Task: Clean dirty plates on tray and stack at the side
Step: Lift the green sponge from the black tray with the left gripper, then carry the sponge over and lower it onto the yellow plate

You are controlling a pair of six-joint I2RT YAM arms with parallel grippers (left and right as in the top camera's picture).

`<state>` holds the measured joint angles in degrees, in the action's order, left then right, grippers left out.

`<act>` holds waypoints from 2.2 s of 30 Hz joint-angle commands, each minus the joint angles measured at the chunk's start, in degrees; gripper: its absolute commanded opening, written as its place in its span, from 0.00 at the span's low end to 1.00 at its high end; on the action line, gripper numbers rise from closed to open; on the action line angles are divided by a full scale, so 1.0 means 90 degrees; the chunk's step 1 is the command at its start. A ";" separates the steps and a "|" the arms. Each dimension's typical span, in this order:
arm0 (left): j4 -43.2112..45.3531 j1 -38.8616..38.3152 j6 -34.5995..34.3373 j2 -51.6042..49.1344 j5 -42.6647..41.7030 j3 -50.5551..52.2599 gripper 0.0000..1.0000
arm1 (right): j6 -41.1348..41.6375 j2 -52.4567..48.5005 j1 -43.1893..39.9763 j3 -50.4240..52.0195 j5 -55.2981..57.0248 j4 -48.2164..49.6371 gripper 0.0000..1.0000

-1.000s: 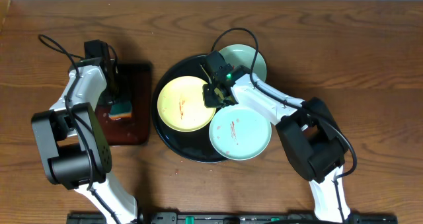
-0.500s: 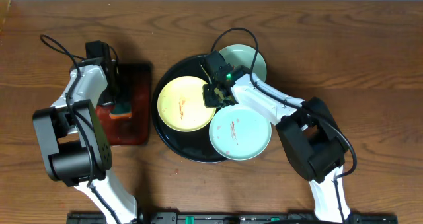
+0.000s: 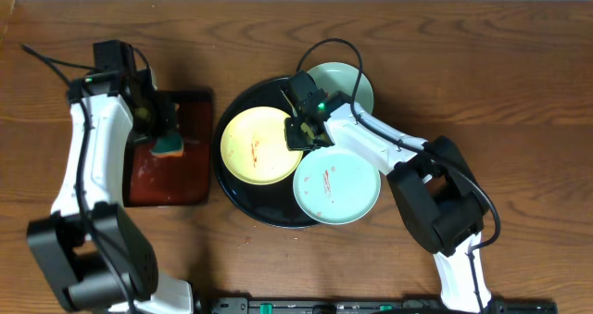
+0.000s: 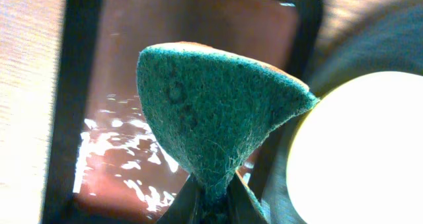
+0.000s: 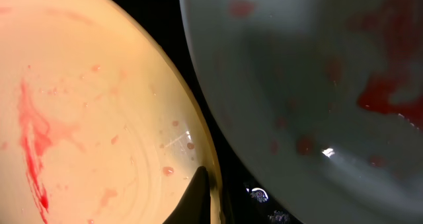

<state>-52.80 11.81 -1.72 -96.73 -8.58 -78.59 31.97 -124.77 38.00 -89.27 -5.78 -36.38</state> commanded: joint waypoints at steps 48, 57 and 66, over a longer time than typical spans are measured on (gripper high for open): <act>0.1855 -0.2917 -0.1506 -0.2106 -0.0702 0.0687 0.07 | -0.0102 -0.0318 0.0112 0.0017 -0.0245 -0.0197 0.04; 0.1613 -0.2917 -0.2919 -0.2042 0.3082 0.0500 0.07 | -0.0102 -0.0321 0.0112 0.0017 -0.0243 -0.0192 0.04; 0.0646 -0.2931 -0.2793 -0.2013 0.2540 0.0495 0.07 | -0.0104 -0.0321 0.0112 0.0017 -0.0243 -0.0187 0.04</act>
<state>-43.09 -16.23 -26.61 -112.51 9.78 -74.91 31.99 -124.81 37.95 -89.58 -7.57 -37.23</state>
